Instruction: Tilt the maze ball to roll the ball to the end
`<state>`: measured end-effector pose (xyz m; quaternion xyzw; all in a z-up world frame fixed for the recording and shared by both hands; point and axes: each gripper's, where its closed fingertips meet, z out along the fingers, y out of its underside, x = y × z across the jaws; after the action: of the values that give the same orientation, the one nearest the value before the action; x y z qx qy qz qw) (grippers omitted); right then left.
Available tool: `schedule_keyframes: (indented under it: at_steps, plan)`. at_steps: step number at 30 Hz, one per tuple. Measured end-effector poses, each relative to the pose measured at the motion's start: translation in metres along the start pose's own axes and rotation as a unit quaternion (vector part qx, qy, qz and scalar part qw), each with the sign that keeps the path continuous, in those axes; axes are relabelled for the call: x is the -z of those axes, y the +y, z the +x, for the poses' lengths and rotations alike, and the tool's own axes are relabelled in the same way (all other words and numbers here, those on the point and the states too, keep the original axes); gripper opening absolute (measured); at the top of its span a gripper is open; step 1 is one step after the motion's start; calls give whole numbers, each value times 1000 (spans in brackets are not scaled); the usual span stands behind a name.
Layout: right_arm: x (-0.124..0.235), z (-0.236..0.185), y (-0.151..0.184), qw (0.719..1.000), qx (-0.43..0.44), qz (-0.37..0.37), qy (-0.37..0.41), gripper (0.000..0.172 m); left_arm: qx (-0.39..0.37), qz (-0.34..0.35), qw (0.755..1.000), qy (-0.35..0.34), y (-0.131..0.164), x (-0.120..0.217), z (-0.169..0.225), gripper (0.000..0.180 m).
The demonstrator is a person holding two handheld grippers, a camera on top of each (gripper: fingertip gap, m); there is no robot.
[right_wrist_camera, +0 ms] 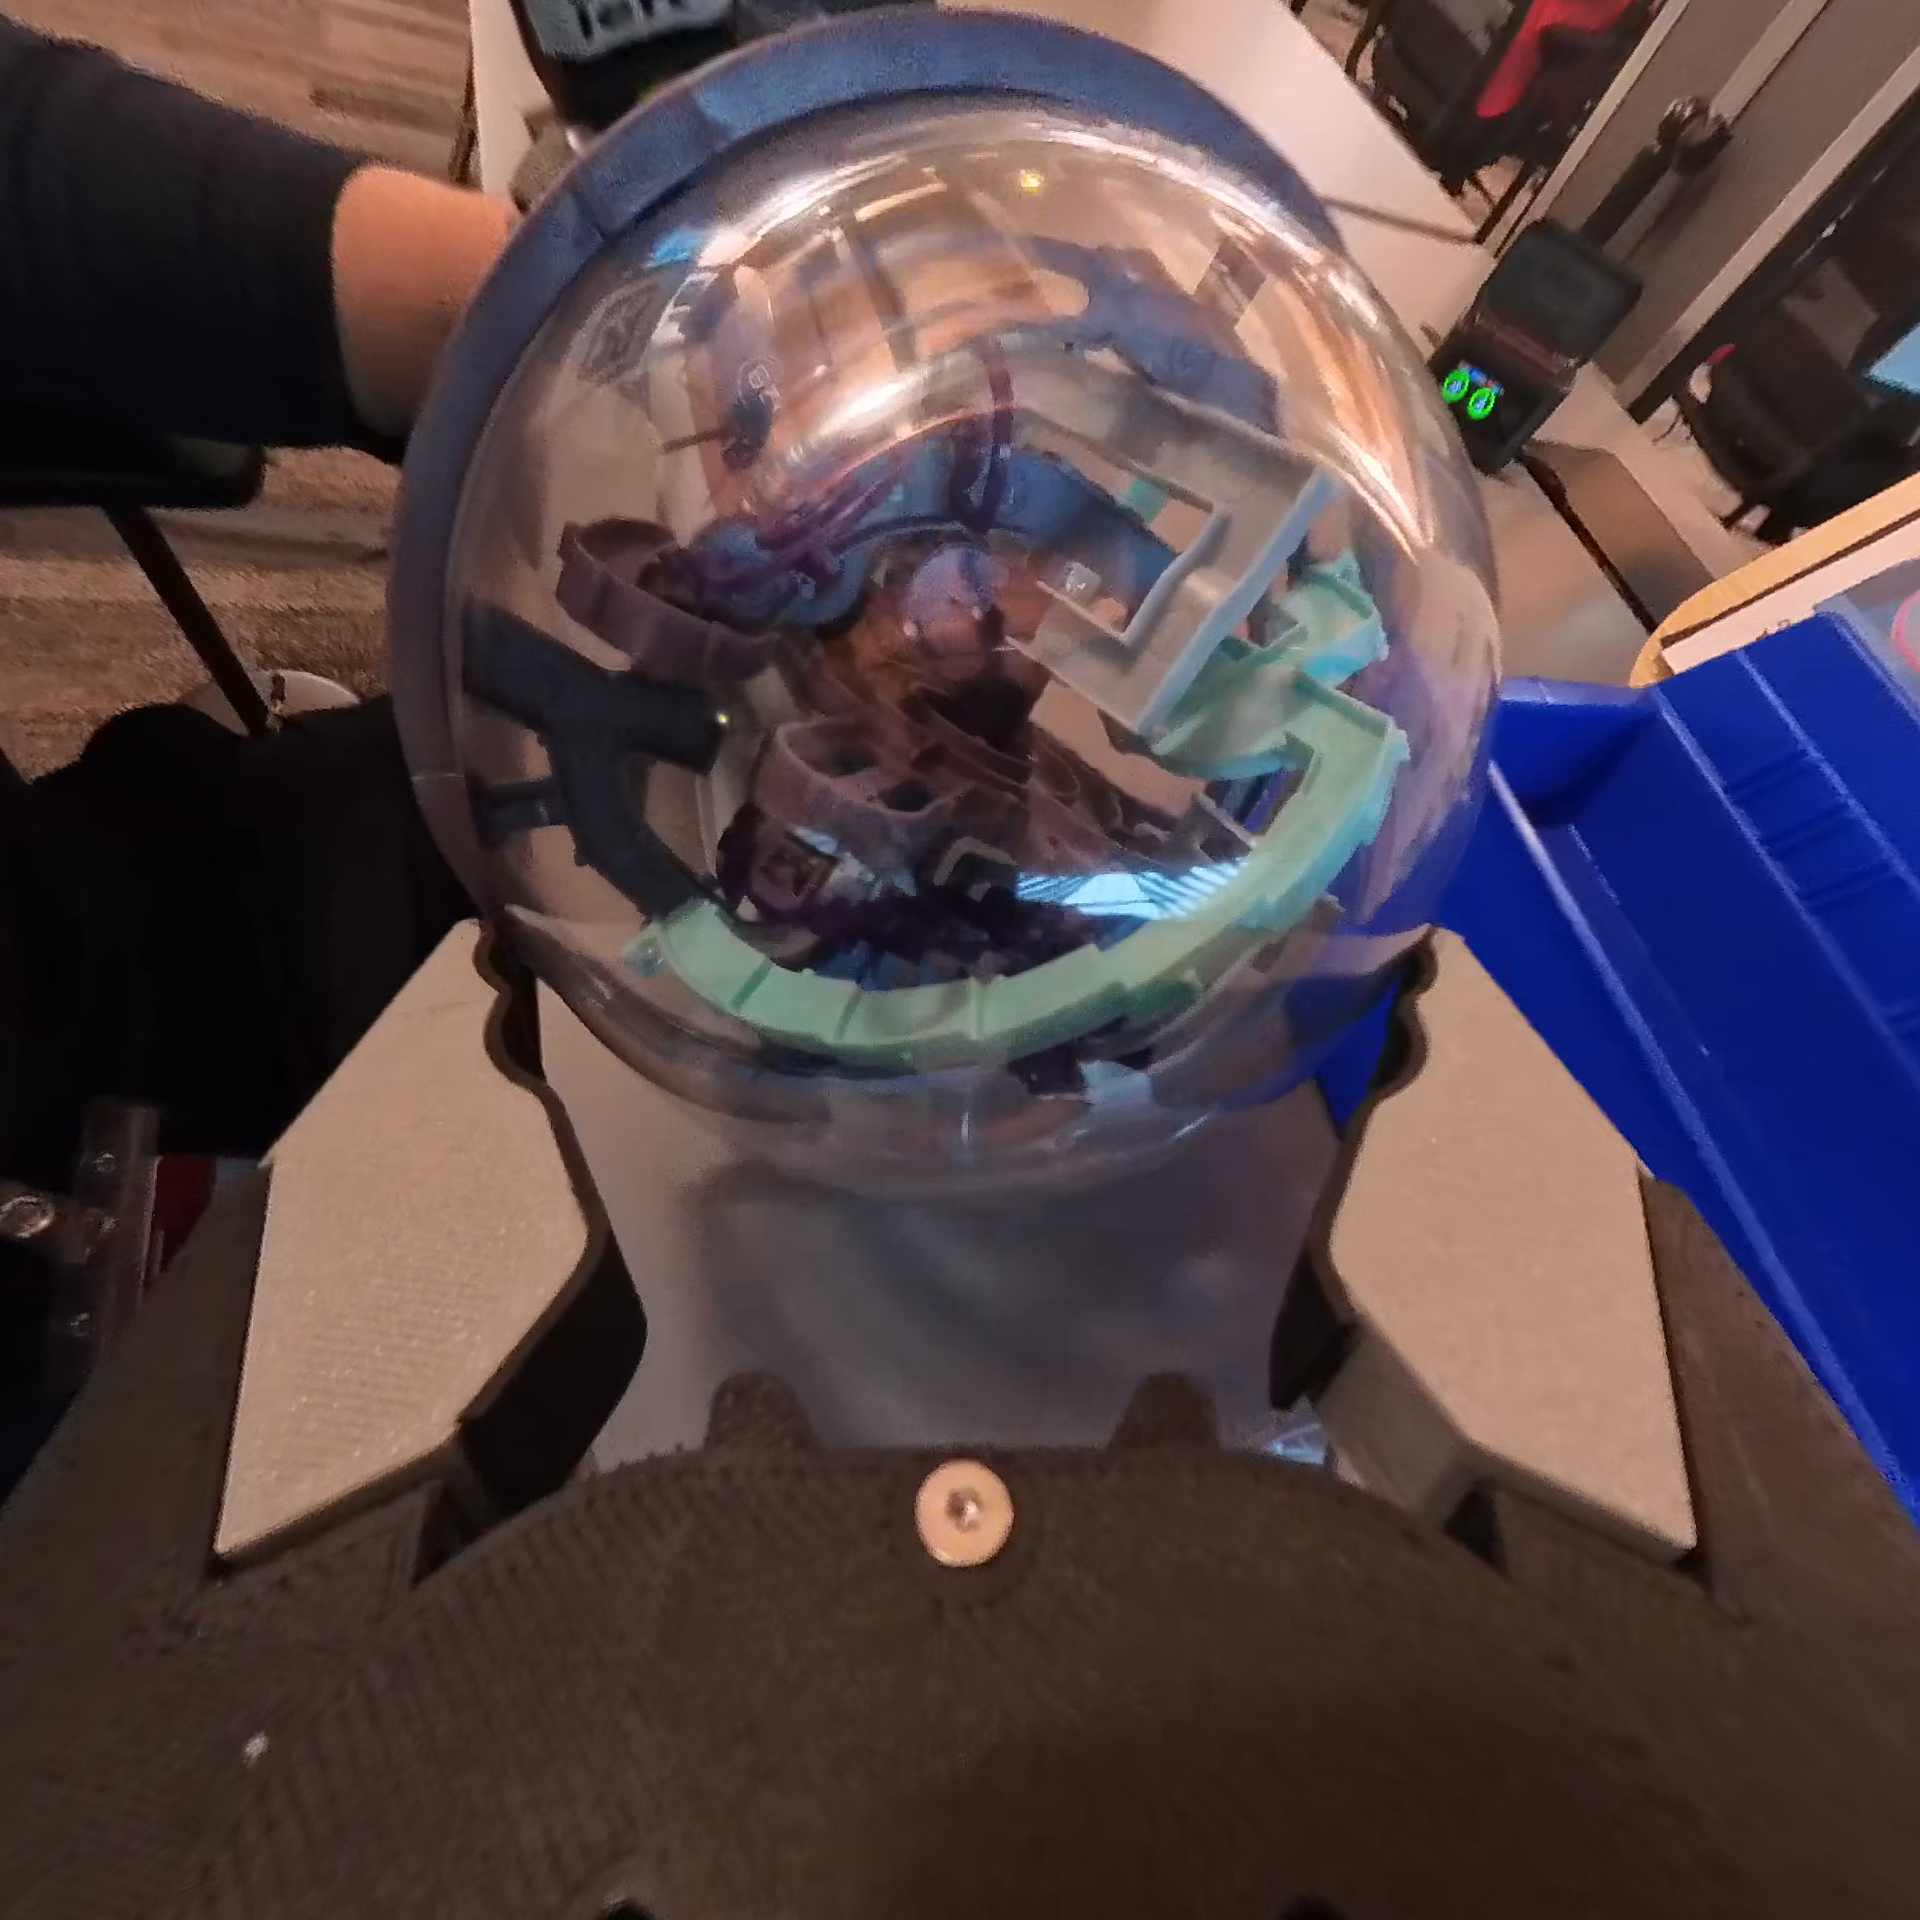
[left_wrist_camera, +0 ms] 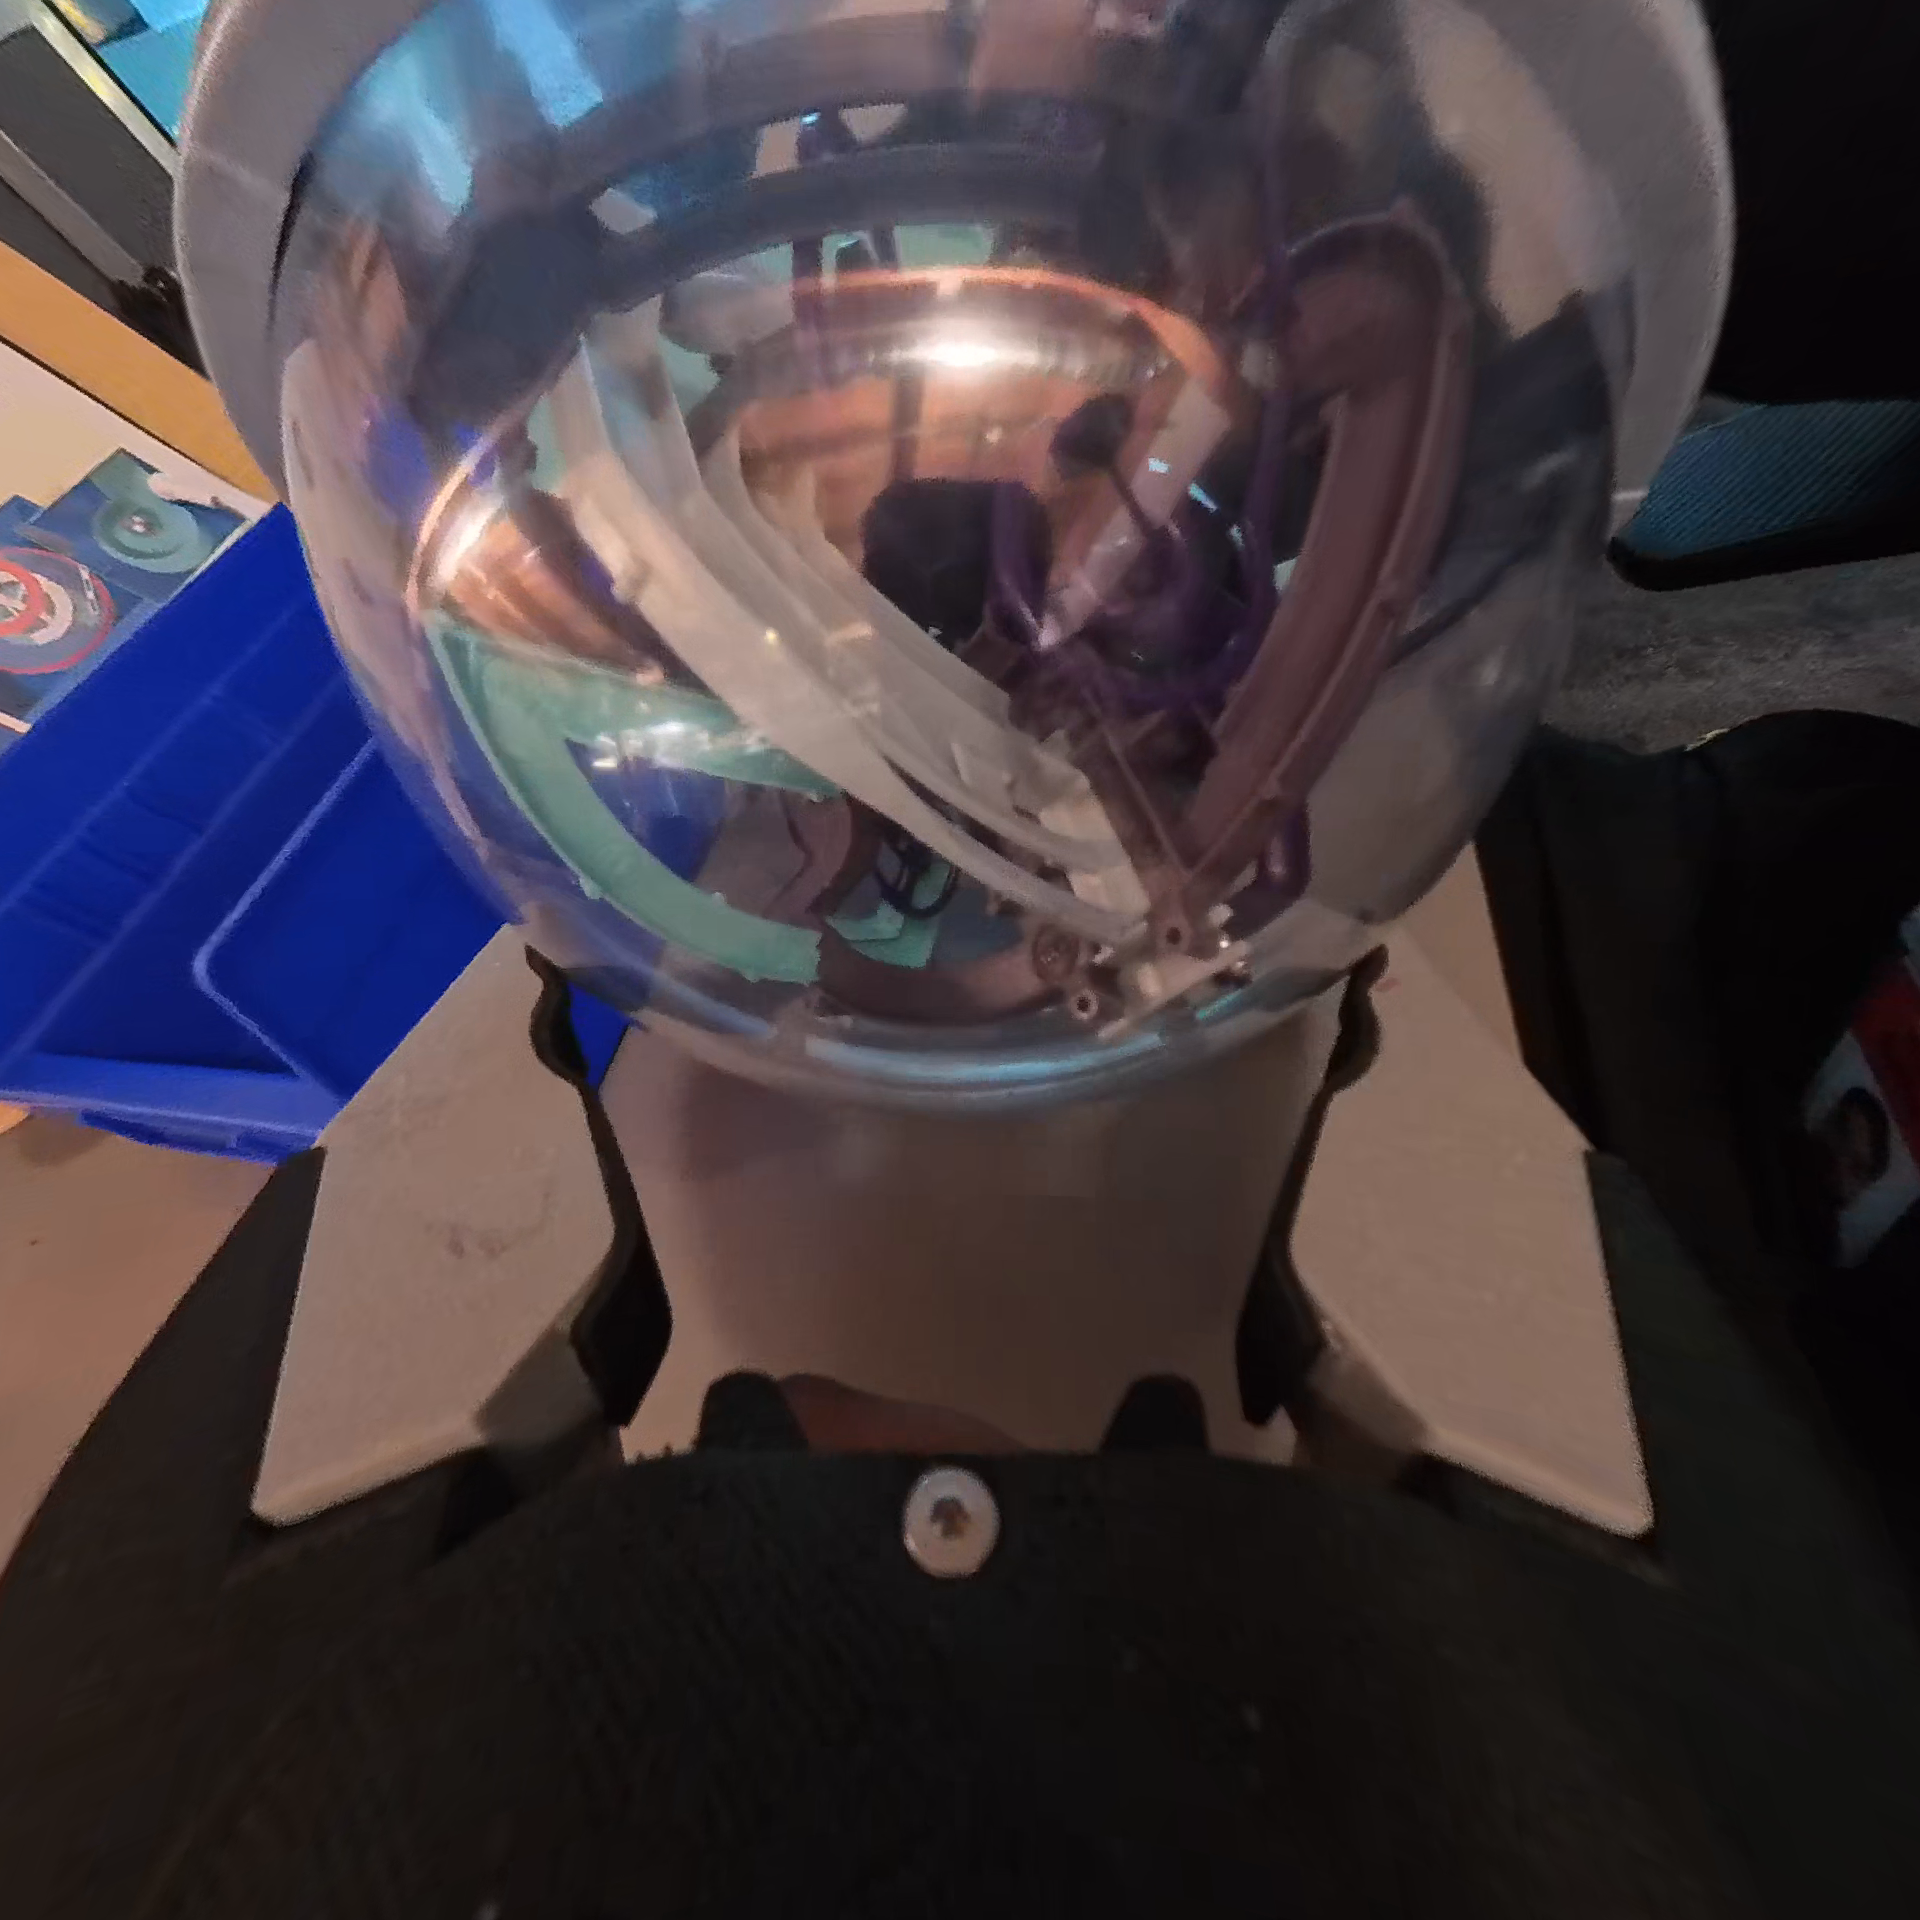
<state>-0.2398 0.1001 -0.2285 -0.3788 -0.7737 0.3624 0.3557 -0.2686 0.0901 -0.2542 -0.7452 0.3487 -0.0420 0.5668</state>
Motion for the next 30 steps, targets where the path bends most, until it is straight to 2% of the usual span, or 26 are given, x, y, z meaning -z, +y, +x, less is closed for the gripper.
schedule_keyframes:
  at_steps: [3, 11, 21, 24, 30]
  plan:
    - [3, -1, -9, 1000, 5, 21, 0, 156, 9, 9, 1000, 5, -3, 1, 1, 142]
    - [5, -3, -12, 999, 27, 13, 13, 156, 1, -1, 1000, 3, -1, -1, 3, 142]
    - [7, 1, 5, 999, 27, -29, 15, 153, -5, -73, 997, 2, 17, -15, 4, 141]
    - [6, 4, 11, 998, 29, -41, 22, 154, 5, -60, 998, 8, 14, -12, 3, 141]
    - [14, 10, -1, 1000, -7, 9, 18, 145, 60, 7, 998, 20, -2, 2, -4, 129]
